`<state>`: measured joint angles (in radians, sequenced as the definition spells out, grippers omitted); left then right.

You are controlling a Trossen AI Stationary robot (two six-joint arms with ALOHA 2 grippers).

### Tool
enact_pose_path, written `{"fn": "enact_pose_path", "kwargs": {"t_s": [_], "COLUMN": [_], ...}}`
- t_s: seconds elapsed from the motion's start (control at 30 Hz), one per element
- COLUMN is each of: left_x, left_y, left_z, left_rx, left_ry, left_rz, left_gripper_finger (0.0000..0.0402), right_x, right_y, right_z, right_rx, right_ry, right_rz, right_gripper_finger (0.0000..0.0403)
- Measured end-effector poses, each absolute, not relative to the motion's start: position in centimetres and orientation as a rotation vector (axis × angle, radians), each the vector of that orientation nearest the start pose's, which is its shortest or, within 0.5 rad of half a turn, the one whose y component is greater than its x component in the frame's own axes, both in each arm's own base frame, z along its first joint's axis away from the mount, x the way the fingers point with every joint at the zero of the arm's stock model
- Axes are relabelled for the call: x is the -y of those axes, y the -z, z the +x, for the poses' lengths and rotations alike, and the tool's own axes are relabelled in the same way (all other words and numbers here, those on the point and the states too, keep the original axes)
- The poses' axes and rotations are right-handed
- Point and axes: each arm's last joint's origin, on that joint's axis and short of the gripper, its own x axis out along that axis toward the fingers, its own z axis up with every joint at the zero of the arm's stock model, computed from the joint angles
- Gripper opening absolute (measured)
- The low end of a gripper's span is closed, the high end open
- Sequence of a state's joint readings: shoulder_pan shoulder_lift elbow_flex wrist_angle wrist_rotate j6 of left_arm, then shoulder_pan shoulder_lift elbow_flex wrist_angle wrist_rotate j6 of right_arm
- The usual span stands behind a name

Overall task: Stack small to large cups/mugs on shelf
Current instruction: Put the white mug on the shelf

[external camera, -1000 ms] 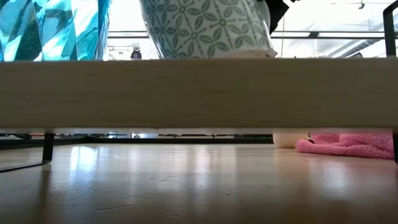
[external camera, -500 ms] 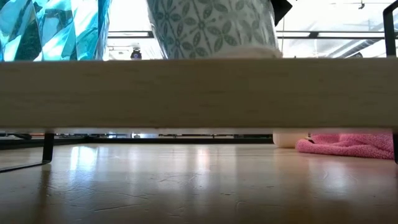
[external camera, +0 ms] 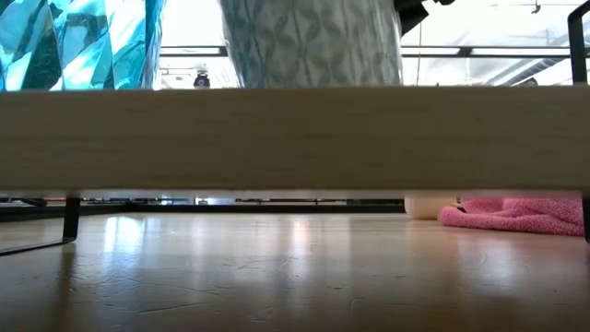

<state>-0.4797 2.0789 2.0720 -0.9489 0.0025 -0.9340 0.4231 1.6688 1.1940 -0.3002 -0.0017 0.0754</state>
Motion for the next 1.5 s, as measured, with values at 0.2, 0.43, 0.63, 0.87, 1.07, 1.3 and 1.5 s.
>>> {"fn": "enact_pose_path", "kwargs": {"t_s": [0.2,0.43,0.63,0.87,1.07,1.3,1.5], "left_x": [20.7,20.7,20.6,20.5,20.4,20.4,20.3], "left_y": [-31.4,-31.4,-31.4,-31.4,-31.4,-31.4,-31.4], "left_z": [40.1,40.0,40.0,40.0,40.1,40.1,40.2], "left_rx": [-1.036,-1.044,-1.045,-1.045,-1.043,-1.043,-1.041], "left_ry": [-0.022,-0.027,-0.029,-0.032,-0.035,-0.035,-0.037], "left_rz": [-0.627,-0.624,-0.624,-0.625,-0.628,-0.628,-0.63], "left_gripper_finger": [0.0079,0.0079,0.0079,0.0079,0.0079,0.0079,0.0079], "right_x": [-15.5,-15.7,-16.2,-16.2,-16.2,-16.2,-16.2], "right_y": [-23.8,-23.4,-23.3,-23.3,-23.2,-23.2,-23.1], "right_z": [32.5,32.3,32.2,32.1,32.1,32.1,32.1], "right_rx": [-0.767,-0.76,-0.74,-0.747,-0.751,-0.75,-0.758], "right_ry": [-0.363,-0.366,-0.382,-0.369,-0.363,-0.363,-0.359], "right_rz": [-0.189,-0.206,-0.191,-0.149,-0.135,-0.134,-0.107], "right_gripper_finger": [0.0068,0.0068,0.0068,0.0082,0.0107,0.0111,0.0109]}}
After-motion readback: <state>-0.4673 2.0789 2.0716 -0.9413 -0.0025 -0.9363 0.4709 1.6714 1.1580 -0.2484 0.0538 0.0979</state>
